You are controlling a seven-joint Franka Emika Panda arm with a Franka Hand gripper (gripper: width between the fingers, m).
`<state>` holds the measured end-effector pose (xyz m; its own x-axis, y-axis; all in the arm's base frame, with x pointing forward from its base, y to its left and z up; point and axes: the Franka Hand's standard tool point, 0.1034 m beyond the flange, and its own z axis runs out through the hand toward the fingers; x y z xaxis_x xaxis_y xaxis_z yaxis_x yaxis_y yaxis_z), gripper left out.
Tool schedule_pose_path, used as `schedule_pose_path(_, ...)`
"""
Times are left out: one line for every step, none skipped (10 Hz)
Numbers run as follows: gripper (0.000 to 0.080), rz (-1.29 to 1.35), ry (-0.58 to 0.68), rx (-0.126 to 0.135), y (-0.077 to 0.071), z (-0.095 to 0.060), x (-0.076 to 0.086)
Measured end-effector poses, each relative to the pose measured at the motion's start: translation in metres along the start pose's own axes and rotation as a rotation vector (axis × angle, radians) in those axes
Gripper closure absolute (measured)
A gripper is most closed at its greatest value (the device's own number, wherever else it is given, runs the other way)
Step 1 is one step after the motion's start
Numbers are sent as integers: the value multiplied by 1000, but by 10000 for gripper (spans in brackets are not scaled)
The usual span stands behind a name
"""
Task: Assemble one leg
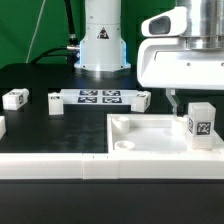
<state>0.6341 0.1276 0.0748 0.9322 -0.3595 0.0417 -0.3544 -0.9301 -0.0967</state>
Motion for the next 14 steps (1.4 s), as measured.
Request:
schedule_pose_path(151, -112, 1, -3, 1, 0, 1)
schedule_pose_path(151, -196, 2, -9, 1, 0, 1)
schedule_pose_path(151, -242, 3, -12, 2, 0, 1)
schedule_pose_path(151, -354, 4, -19, 3, 0, 2)
schedule_pose_path(151, -407, 4, -22, 4, 0, 2)
schedule_pose_path(178, -382, 4, -21, 4, 0, 2)
schedule_pose_path(178, -381, 4, -22, 4, 0, 2)
schedule_pose_path(363, -381, 4, -22, 5, 0, 2)
schedule_pose_path(363, -365, 4, -22, 5, 0, 2)
schedule_pose_path(509, -348, 4, -23, 6, 0, 3)
schedule_pose_path(508, -348, 4, -23, 6, 0, 2)
schedule_pose_path(508, -292, 6, -21, 6, 0, 3)
schedule_pose_path(508, -171, 14, -18, 7, 1, 3)
schedule_pose_path(508, -50, 25, -9, 7, 1, 3)
